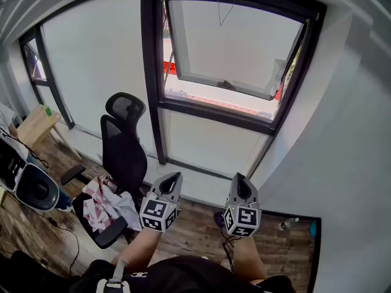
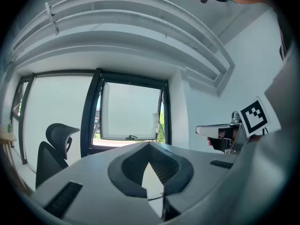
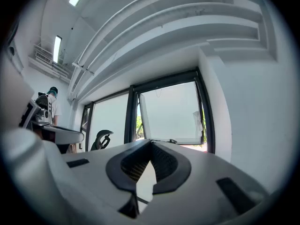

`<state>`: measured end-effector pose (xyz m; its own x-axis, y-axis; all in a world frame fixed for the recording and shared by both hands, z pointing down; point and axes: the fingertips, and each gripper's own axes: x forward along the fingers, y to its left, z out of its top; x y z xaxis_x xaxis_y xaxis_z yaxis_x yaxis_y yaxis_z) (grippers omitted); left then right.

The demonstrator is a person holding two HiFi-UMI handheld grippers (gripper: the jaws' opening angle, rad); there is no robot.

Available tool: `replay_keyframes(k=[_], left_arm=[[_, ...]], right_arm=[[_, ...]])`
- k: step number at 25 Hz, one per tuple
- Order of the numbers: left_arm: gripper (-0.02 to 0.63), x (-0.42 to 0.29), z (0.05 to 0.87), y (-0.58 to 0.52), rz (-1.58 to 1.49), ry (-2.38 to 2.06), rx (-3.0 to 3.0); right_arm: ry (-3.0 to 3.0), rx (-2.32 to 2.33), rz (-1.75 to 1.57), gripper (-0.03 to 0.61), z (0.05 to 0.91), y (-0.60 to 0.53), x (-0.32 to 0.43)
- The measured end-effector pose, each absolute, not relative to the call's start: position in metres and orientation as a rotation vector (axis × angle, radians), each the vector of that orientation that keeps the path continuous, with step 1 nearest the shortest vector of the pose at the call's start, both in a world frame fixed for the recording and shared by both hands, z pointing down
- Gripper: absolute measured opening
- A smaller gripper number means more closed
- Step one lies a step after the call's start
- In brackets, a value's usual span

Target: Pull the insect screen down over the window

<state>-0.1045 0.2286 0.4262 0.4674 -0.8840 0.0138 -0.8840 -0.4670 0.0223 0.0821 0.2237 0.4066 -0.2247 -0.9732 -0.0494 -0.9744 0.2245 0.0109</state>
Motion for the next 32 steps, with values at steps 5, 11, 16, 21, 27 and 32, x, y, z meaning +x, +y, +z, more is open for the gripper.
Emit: replay_keyframes(k=[5, 11, 16, 21, 27, 32], left_arm=[[0.0, -0.103, 0.43, 0.22, 0.035, -1.629, 2.666], [0.0, -0.086, 0.432, 0.212, 0.035, -1.612, 2.663], [0.0, -0.067, 0.435, 0.204, 0.04, -1.612, 2.663], [0.0, -0.034, 0.433, 0.197, 0.039, -1.606, 2.681], [0.0, 0.003, 0.436, 0.193, 0.041, -1.601, 2.692], [0.0, 0.015, 0.435, 0.183, 0.05, -1.607, 2.692]], right_arm=[[2.438, -1.948, 0.052, 0.003, 0.412, 0.218, 0.085], [2.443, -1.945, 0.025, 0.005, 0.419, 0.21, 0.096], [2.458, -1.917, 0.014, 0.005, 0.422, 0.203, 0.111], [2.474, -1.887, 0.018, 0.005, 0.425, 0.197, 0.137], [2.514, -1.854, 0.033, 0.005, 0.43, 0.189, 0.162], [2.513, -1.833, 0.032, 0.006, 0.427, 0.18, 0.175]])
